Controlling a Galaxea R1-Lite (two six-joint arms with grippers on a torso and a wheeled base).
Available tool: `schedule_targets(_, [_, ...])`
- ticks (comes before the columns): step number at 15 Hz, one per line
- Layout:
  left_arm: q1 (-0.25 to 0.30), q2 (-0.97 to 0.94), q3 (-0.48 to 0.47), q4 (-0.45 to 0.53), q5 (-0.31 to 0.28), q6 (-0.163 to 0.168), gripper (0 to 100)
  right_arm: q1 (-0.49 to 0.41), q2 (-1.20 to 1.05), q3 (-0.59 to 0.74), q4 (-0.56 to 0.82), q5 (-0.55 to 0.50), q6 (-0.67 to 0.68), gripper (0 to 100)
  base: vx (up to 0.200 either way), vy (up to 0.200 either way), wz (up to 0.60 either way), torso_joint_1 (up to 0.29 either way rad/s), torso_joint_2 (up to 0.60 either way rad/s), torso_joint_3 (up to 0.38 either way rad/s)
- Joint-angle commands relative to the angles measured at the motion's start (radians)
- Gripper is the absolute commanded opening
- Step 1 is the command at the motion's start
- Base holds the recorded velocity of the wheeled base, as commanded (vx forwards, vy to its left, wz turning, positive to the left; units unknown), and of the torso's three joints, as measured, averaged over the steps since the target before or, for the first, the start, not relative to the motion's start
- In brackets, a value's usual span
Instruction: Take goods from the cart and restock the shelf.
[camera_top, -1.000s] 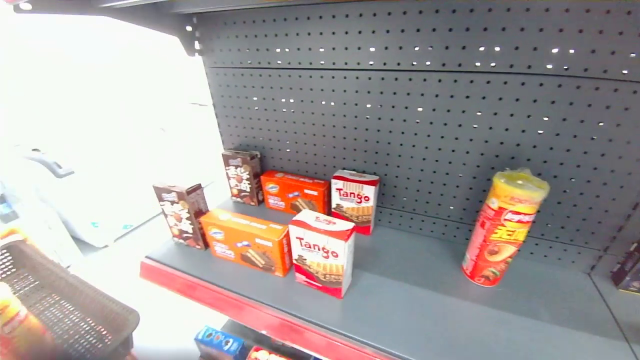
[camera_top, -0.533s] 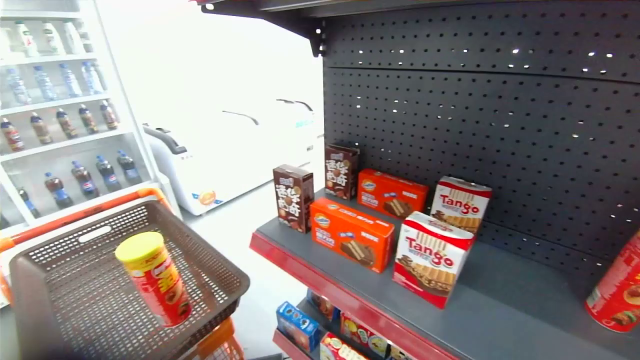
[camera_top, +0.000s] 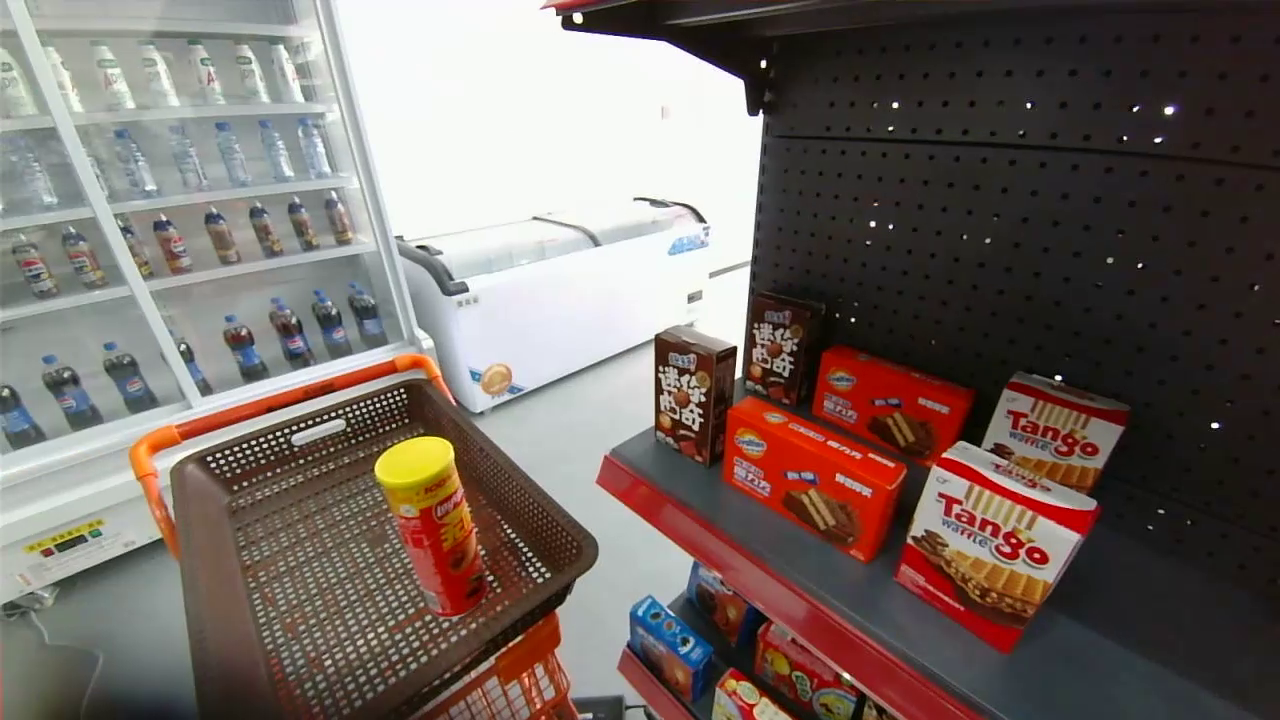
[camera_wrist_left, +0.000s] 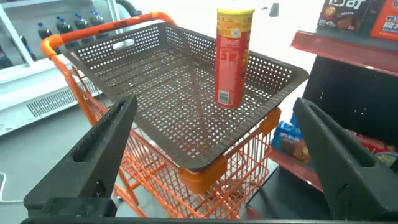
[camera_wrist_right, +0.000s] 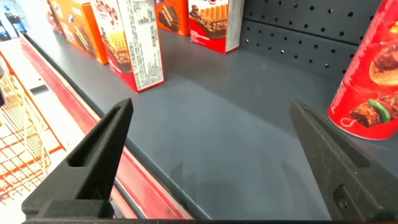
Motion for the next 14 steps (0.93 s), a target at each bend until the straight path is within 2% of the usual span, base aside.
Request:
schedule_targets(1, [-0.001, 0.0, 0.0, 0.002, -0.011, 0.002, 100, 0.0, 0.0, 0.0, 0.0, 0.0, 0.0, 100, 0.0, 0.0, 0.0, 0.0, 0.0, 0.0])
schedule_targets(3, [0.0, 0.0, -0.011, -0.003, -0.013, 0.002, 100, 0.0, 0.0, 0.0, 0.0, 0.0, 0.0, 100, 0.0, 0.0, 0.0, 0.0, 0.0, 0.0])
schedule_targets(4, [-0.006, 0.041, -0.126, 0.028, -0.016, 0.008, 100, 0.0, 0.001, 0.0, 0.0, 0.0, 0.0, 100, 0.0, 0.0, 0.0, 0.0, 0.0, 0.0])
schedule_targets(5, [-0.009, 0.202, -0.236, 0.086, -0.013, 0.007, 100, 0.0, 0.0, 0.0, 0.0, 0.0, 0.0, 100, 0.0, 0.0, 0.0, 0.0, 0.0, 0.0])
schedule_targets(6, [-0.006, 0.346, -0.345, 0.098, -0.007, 0.002, 100, 0.0, 0.0, 0.0, 0.0, 0.0, 0.0, 100, 0.0, 0.0, 0.0, 0.0, 0.0, 0.0])
schedule_targets(8, [0.0, 0.569, -0.457, 0.092, -0.004, 0.01, 100, 0.0, 0.0, 0.0, 0.0, 0.0, 0.0, 100, 0.0, 0.0, 0.0, 0.0, 0.0, 0.0])
schedule_targets(9, [0.007, 0.725, -0.531, 0.066, 0.03, 0.042, 100, 0.0, 0.0, 0.0, 0.0, 0.0, 0.0, 100, 0.0, 0.0, 0.0, 0.0, 0.0, 0.0])
schedule_targets(12, [0.013, 0.912, -0.535, 0.034, 0.13, 0.06, 100, 0.0, 0.001, 0.0, 0.0, 0.0, 0.0, 100, 0.0, 0.0, 0.0, 0.0, 0.0, 0.0])
schedule_targets(14, [0.022, 1.026, -0.532, -0.037, 0.113, 0.062, 100, 0.0, 0.0, 0.0, 0.0, 0.0, 0.0, 100, 0.0, 0.0, 0.0, 0.0, 0.0, 0.0])
